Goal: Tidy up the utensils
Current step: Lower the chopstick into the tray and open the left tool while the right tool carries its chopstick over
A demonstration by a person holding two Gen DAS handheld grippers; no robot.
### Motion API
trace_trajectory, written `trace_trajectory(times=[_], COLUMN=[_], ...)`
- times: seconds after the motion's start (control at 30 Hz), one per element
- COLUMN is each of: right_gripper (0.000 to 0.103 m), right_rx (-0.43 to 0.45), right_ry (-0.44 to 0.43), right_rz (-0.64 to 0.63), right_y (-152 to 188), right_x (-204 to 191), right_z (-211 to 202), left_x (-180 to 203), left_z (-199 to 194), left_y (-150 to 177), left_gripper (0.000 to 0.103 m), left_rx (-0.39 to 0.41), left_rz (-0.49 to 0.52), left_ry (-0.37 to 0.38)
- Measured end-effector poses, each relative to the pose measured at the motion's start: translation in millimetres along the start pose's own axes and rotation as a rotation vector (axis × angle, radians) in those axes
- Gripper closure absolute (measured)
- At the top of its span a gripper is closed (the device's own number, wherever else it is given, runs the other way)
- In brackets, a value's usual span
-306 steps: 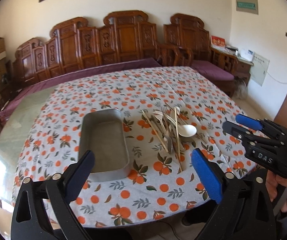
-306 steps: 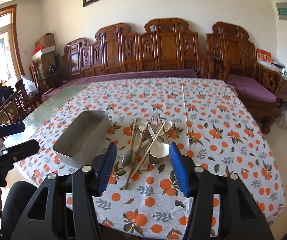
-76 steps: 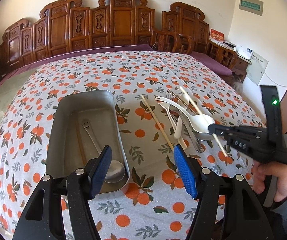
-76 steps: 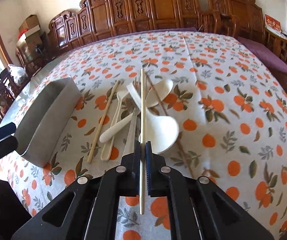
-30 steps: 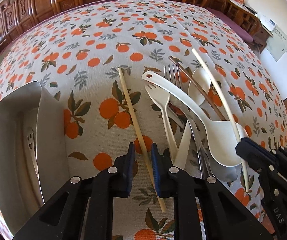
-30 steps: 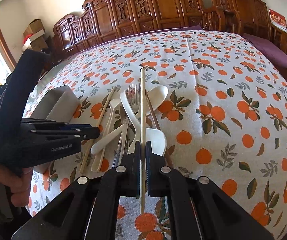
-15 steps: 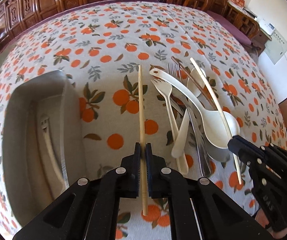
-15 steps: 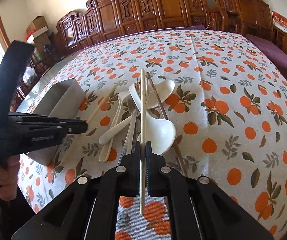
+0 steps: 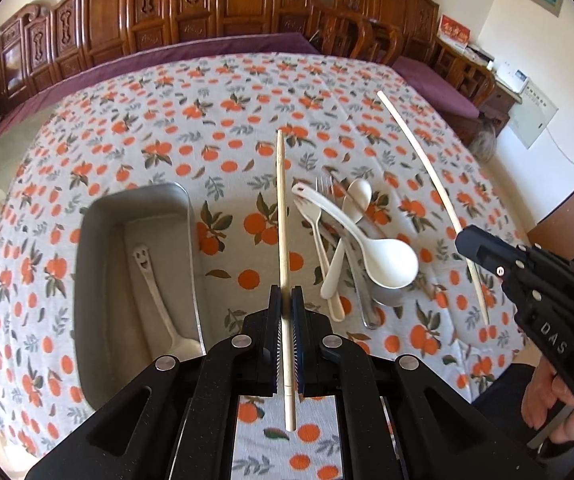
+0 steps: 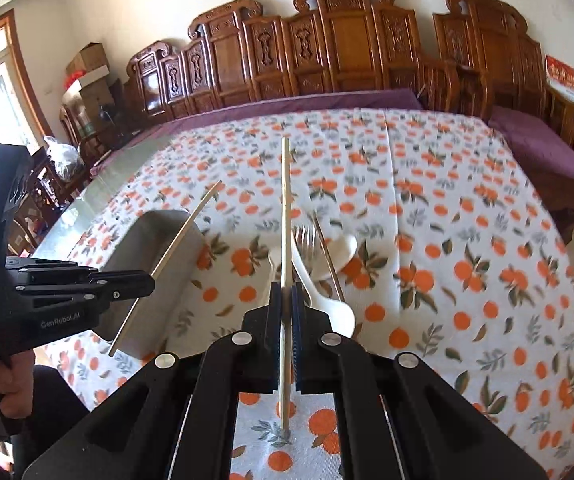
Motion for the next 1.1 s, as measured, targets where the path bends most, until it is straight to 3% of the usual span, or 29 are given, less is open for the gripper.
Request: trace_trajectory(times=[0.23, 0.5, 1.1], right_gripper=[0.097, 0.097, 0.097], right_rx=[0.014, 0.005, -0.034], right_ry=[-0.003, -0.034, -0.147], right_rz=[-0.023, -0.053, -0.093], right_y=[-22.9, -26.3, -18.4], right_x=[-10.1, -30.8, -94.4], right_z=[-18.7, -22.8, 7.0], left_x=[-0.8, -11.1, -72.3], left_z=[-32.1, -49.8, -23.4], left_y=[-12.4, -14.8, 2.3], left_gripper=[0.099, 0.099, 0.099], left_rx=[0.036, 0.046, 0.006], left_rz=[0.022, 0.048, 0.000], left_ry=[0.010, 0.019, -0.011])
Point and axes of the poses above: each gripper's, at about its wrist camera, not at the fingertips, and z roughly the way its jaws point, x to its right, y to its underside, the point moved 9 cm from there along z, roughly the way its jaws point, and after that the axes turned 13 degrees about x, right-handed, at the moved point
